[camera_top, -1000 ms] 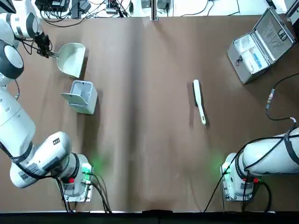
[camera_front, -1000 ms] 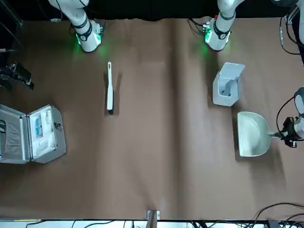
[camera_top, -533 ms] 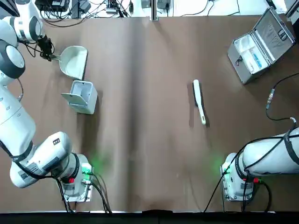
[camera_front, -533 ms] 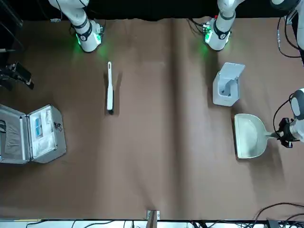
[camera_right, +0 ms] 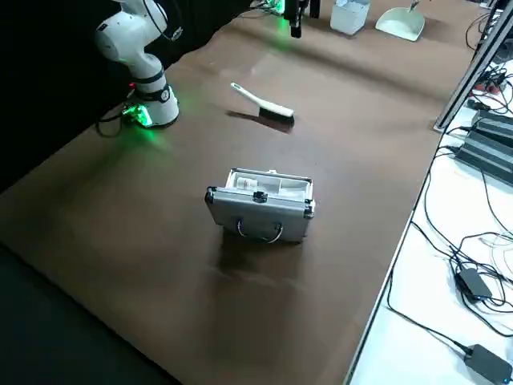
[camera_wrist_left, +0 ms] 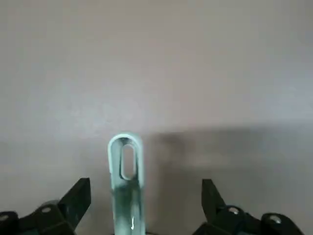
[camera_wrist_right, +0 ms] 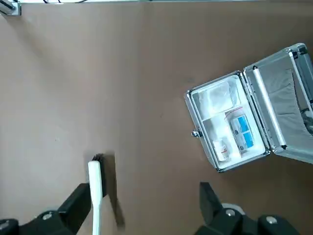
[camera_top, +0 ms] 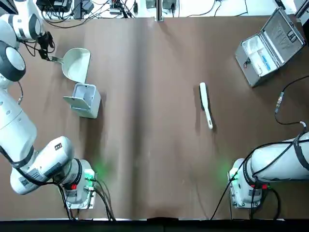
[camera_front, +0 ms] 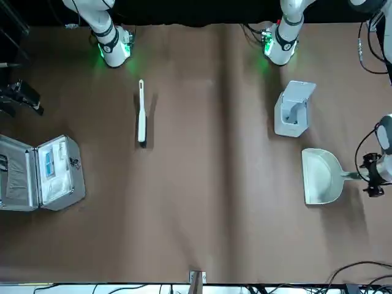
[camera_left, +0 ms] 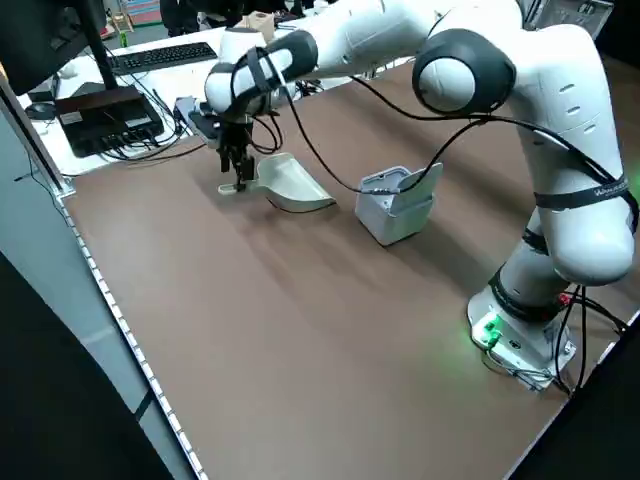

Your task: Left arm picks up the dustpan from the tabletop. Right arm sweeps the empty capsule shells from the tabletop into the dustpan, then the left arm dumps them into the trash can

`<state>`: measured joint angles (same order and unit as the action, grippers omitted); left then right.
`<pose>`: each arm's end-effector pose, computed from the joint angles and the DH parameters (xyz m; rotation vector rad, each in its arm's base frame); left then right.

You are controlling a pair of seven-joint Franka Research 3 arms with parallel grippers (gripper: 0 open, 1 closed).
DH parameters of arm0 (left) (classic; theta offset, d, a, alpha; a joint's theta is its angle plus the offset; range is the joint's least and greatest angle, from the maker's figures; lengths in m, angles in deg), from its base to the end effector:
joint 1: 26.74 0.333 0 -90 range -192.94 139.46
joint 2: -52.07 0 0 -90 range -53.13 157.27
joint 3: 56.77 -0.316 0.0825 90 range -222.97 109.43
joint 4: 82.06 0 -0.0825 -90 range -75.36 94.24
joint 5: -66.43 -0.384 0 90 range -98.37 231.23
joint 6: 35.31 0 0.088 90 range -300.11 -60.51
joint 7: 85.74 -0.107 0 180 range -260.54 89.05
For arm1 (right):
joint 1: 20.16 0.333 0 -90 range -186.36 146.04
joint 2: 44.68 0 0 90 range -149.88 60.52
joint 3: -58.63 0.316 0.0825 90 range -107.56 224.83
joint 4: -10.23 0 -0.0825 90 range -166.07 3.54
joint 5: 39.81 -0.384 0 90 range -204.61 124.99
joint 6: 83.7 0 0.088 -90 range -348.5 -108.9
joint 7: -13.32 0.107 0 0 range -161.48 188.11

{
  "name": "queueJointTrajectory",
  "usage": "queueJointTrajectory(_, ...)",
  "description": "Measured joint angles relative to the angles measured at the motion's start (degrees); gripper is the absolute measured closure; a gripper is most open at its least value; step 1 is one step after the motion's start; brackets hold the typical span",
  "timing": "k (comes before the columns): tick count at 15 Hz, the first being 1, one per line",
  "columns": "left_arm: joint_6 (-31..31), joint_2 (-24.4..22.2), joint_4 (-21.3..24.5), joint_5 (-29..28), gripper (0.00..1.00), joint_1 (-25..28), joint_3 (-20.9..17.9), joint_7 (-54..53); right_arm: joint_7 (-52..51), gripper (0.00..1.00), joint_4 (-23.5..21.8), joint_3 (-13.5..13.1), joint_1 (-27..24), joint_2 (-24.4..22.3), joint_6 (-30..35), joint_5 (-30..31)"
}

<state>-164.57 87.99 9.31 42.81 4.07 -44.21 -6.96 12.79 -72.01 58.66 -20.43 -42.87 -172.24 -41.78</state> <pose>0.6552 0.2503 0.2785 -2.2045 -2.0208 -0.2240 0.5619 0.0014 0.6684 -3.1054 -0.0113 -0.1221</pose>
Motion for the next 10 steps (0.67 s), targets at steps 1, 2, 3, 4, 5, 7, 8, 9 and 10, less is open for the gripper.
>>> queueJointTrajectory(1,0.4,-1.3,-0.1,0.0,0.0,-0.1,0.3,-1.9,0.0,0.02,0.0,0.0,0.0,0.0,0.0,0.0)
queueJointTrajectory(2,1.9,-2.9,-0.2,0.0,0.0,-0.3,0.5,-4.4,0.0,0.02,0.0,0.0,0.0,0.0,0.0,0.0)
queueJointTrajectory(3,4.1,-4.8,-0.3,0.0,0.0,-0.8,0.7,-7.3,0.0,0.02,0.0,0.0,0.0,0.0,0.0,0.0)
queueJointTrajectory(4,8.3,-8.6,-0.4,0.1,0.0,-2.3,0.9,-13.5,0.0,0.02,0.0,0.0,0.0,0.0,0.0,0.0)
queueJointTrajectory(5,10.4,-10.3,-0.5,0.5,0.0,-3.3,0.9,-16.7,0.0,0.02,0.0,0.0,0.0,0.0,0.0,0.0)
queueJointTrajectory(7,14.0,-13.5,-0.5,2.9,0.0,-5.3,0.8,-24.1,0.0,0.02,0.0,0.0,0.0,0.0,0.0,0.0)
queueJointTrajectory(8,15.5,-15.0,-0.6,4.5,0.0,-6.4,0.7,-28.4,0.0,0.02,0.0,0.0,0.0,0.0,0.0,0.0)
queueJointTrajectory(9,17.1,-16.5,-0.6,5.6,0.0,-7.4,0.4,-32.5,0.0,0.02,0.0,0.0,0.0,0.0,0.0,0.0)
queueJointTrajectory(10,18.8,-17.8,-0.6,6.4,0.0,-8.6,0.1,-36.1,0.0,0.02,0.0,0.0,0.0,0.0,0.0,0.0)
